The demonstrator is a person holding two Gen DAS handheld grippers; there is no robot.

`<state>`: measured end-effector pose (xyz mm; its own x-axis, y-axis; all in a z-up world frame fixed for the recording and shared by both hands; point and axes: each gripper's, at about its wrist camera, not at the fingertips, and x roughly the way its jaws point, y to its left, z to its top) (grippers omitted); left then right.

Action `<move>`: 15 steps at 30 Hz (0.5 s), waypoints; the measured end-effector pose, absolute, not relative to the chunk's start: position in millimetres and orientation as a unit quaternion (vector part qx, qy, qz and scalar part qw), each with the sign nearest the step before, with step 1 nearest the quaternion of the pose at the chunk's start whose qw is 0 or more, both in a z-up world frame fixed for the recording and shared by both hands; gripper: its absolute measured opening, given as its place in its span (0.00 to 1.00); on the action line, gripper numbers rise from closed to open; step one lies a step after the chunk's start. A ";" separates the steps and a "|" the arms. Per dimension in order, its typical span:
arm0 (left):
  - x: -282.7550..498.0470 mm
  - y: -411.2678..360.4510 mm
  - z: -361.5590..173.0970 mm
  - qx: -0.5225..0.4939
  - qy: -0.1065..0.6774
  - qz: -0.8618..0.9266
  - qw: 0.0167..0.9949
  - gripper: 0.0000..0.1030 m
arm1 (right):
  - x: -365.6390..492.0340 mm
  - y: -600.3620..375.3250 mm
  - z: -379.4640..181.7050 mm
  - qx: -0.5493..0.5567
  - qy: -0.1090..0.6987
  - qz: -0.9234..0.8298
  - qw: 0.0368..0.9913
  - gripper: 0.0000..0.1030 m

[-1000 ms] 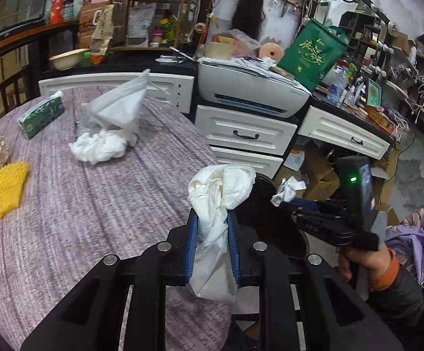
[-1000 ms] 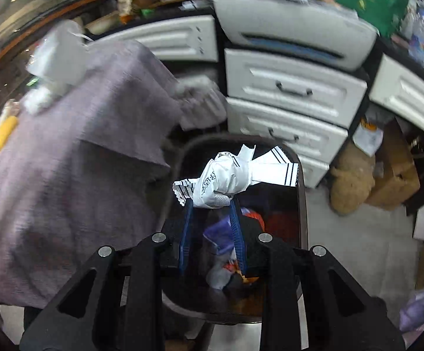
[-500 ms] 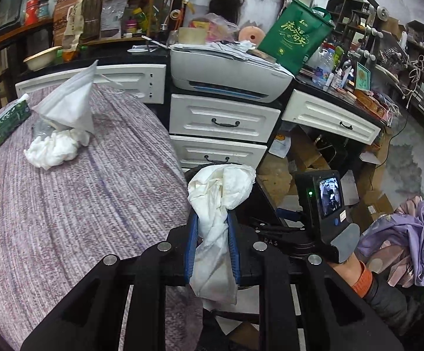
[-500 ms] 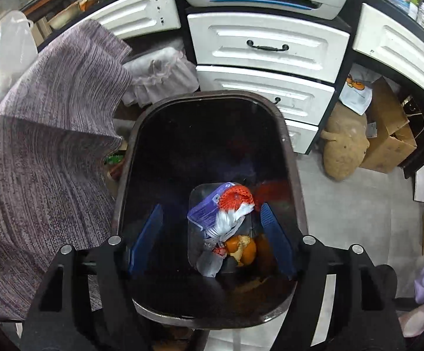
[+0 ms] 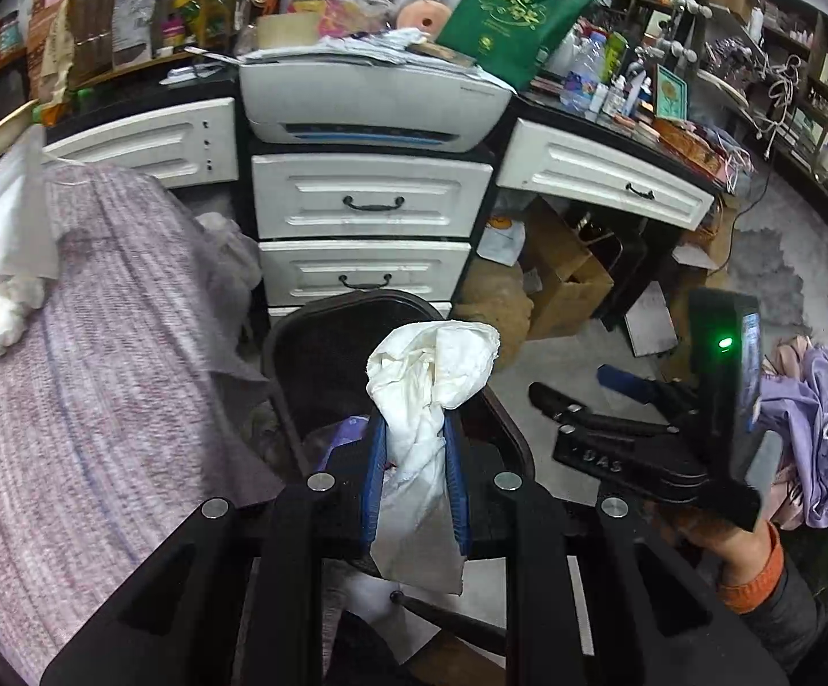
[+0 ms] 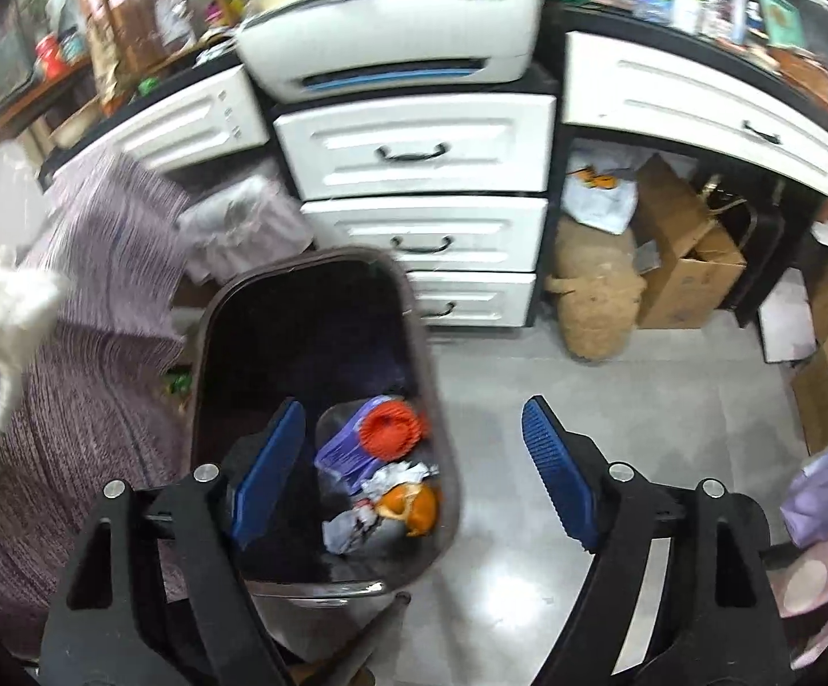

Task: Collect trash
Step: 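Carry the tissue and receipt over the black bin and open both grippers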

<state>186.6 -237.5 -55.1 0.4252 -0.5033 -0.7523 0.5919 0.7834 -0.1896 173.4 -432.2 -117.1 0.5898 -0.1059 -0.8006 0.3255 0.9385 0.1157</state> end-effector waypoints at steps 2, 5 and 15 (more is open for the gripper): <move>188.2 -247.1 -60.8 0.058 0.432 -0.329 0.838 0.19 | 167.8 -443.4 -113.3 0.131 0.430 -0.135 0.883 0.77; 189.7 -259.5 -70.3 0.069 0.441 -0.332 0.831 0.19 | 159.2 -458.9 -111.9 0.140 0.427 -0.153 0.880 0.77; 201.1 -284.1 -103.2 0.095 0.477 -0.327 0.810 0.19 | 145.9 -480.8 -115.5 0.161 0.425 -0.175 0.873 0.77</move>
<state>201.1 -284.1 -103.2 0.3302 -0.4393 -0.8355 0.6212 0.7675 -0.1580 145.9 -480.8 -115.5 0.5780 -0.1694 -0.7983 0.4436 0.8863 0.1331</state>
